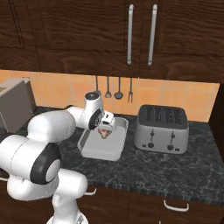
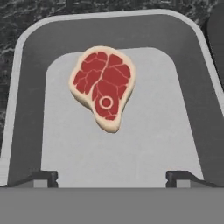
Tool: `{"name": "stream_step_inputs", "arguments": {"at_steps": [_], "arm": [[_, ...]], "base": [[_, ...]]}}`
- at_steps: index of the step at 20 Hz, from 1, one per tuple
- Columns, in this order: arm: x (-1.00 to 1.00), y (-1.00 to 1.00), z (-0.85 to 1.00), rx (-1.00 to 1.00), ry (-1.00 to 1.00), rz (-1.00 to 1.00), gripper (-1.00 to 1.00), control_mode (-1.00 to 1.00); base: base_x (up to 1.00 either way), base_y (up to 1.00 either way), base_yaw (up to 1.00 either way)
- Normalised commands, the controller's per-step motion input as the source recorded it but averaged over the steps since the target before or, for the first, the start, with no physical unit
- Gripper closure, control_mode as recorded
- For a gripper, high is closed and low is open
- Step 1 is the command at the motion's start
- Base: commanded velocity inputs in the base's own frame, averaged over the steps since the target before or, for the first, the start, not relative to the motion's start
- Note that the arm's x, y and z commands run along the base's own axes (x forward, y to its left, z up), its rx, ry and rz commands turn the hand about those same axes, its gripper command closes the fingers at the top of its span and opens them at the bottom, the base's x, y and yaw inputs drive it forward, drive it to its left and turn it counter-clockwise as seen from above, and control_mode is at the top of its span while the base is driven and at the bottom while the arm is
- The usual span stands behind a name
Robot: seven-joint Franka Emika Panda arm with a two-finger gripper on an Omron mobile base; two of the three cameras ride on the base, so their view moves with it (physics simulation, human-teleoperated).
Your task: Place one mushroom and one steak in each tupperware on the nearby counter, to pack two identical lunches.
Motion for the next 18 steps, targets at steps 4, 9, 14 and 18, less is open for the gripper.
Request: {"name": "stream_step_inputs", "arguments": {"at_steps": [4,9,14,18], "arm": [[-0.88,0.19,0.87,-0.01,-0.02,0.00,-1.00,-1.00],[-0.95,0.59,0.43,-0.01,0.01,0.00,-1.00,-1.00],[-1.00,0.38,0.45,0.00,0.01,0.00,-1.00,-1.00],[-1.00,0.01,0.27,0.00,0.00,0.00,-1.00,-1.00]], "base": [[0.00,0.00,0.00],[0.00,0.00,0.00],[0.00,0.00,0.00],[0.00,0.00,0.00]]}}
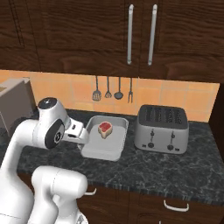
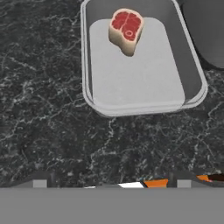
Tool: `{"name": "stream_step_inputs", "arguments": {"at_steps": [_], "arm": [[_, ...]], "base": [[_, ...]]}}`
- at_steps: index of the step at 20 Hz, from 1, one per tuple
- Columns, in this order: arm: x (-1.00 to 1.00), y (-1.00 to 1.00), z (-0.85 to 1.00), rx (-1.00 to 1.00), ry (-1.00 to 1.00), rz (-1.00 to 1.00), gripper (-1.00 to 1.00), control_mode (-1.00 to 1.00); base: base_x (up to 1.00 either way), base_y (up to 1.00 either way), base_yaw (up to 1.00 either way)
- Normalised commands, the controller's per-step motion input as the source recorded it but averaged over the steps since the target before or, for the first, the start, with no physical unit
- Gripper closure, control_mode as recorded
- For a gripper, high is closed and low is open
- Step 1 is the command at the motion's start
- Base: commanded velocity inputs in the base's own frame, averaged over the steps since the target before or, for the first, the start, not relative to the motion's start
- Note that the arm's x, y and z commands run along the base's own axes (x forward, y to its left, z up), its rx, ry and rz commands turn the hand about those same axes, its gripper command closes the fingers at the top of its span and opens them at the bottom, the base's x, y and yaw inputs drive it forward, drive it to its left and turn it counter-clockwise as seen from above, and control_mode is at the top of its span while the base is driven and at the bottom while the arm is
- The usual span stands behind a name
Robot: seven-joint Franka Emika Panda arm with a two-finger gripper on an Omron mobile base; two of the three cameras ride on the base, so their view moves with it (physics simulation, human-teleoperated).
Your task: Place one mushroom and one steak in each tupperware on the nearby counter, to pack two identical lunches.
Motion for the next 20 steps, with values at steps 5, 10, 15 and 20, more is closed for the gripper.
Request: {"name": "stream_step_inputs", "arguments": {"at_steps": [5,10,15,20], "arm": [[-0.98,0.00,0.12,0.00,0.00,0.00,-1.00,-1.00],[-0.87,0.04,0.02,0.00,-0.03,0.00,-1.00,-1.00],[-0.41,0.01,-0.01,0.00,-0.04,0.00,-1.00,-1.00],[0.00,0.00,0.00,0.00,0.00,0.00,-1.00,-1.00]], "base": [[0.00,0.00,0.00],[0.00,0.00,0.00],[0.00,0.00,0.00],[0.00,0.00,0.00]]}}
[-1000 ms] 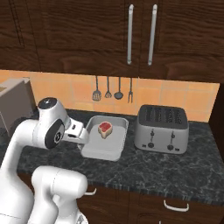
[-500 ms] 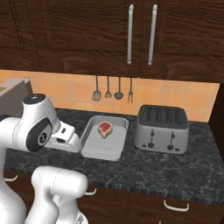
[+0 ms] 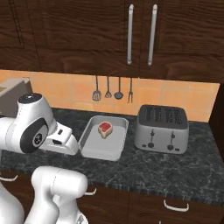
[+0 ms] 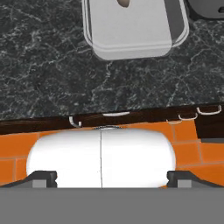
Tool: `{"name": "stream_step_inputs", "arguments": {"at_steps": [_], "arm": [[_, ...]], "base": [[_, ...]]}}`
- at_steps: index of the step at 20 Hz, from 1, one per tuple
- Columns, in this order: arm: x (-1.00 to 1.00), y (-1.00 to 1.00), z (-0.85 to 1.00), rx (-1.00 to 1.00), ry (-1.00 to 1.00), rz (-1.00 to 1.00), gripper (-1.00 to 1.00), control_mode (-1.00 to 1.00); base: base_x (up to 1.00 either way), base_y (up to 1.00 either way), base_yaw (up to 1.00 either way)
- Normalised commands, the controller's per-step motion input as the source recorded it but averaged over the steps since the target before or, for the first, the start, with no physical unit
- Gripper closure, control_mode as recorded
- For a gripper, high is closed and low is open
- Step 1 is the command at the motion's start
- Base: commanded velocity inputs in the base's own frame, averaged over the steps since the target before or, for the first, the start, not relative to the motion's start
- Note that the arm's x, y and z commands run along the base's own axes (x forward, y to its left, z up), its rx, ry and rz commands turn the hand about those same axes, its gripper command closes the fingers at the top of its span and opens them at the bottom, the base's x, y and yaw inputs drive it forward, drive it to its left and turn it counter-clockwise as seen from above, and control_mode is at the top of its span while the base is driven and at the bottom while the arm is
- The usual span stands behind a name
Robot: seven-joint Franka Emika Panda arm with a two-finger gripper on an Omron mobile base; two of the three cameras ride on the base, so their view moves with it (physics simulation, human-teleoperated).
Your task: Place one mushroom and one steak in each tupperware on the nearby counter, to pack two identical lunches.
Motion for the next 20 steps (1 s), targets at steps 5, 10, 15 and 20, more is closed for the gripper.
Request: {"name": "stream_step_inputs", "arguments": {"at_steps": [5,10,15,20], "arm": [[-0.11,0.00,0.00,0.00,0.00,0.00,-1.00,1.00],[0.00,0.00,0.00,0.00,0.00,0.00,-1.00,1.00],[0.00,0.00,0.00,0.00,0.00,0.00,-1.00,1.00],[0.00,0.00,0.00,0.00,0.00,0.00,-1.00,1.00]], "base": [[-0.55,-0.25,-0.07],[-1.00,-0.81,-0.22],[-0.50,-1.00,-0.12],[-0.10,-1.00,0.00]]}}
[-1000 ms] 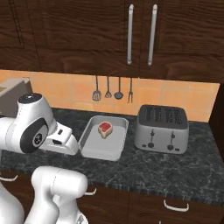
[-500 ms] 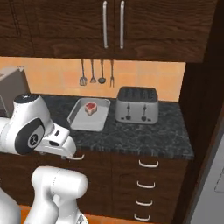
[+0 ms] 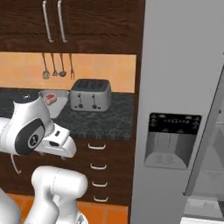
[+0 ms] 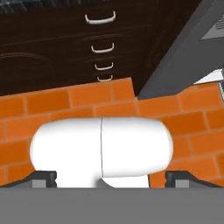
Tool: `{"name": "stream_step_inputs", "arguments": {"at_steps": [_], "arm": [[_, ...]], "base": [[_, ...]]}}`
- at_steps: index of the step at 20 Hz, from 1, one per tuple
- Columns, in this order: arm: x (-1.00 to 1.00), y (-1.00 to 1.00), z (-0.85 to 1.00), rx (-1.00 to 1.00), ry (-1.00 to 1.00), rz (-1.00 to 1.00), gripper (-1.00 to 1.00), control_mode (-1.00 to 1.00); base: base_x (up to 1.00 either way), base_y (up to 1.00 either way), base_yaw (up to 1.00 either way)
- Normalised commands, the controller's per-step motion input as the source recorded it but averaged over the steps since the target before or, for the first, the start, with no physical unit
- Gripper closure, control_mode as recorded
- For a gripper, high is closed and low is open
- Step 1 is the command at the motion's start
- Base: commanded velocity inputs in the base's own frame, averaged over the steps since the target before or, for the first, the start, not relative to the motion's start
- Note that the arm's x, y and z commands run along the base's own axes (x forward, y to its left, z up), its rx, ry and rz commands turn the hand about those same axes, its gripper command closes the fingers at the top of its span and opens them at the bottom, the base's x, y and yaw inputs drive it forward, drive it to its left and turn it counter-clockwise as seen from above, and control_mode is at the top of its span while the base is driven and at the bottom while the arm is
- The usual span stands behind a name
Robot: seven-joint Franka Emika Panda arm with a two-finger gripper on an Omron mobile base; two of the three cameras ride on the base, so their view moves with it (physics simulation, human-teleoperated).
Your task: Place one mushroom and one steak in each tupperware on the nearby counter, to pack two identical lunches.
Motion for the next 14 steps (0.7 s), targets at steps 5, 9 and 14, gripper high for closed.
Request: {"name": "stream_step_inputs", "arguments": {"at_steps": [5,9,14], "arm": [[0.00,0.00,0.00,0.00,0.00,0.00,-1.00,1.00],[0.00,0.00,0.00,0.00,0.00,0.00,-1.00,1.00],[0.00,0.00,0.00,0.00,0.00,0.00,-1.00,1.00]], "base": [[-0.23,-1.00,0.00],[-0.15,-1.00,0.00],[-0.02,-1.00,0.00]]}}
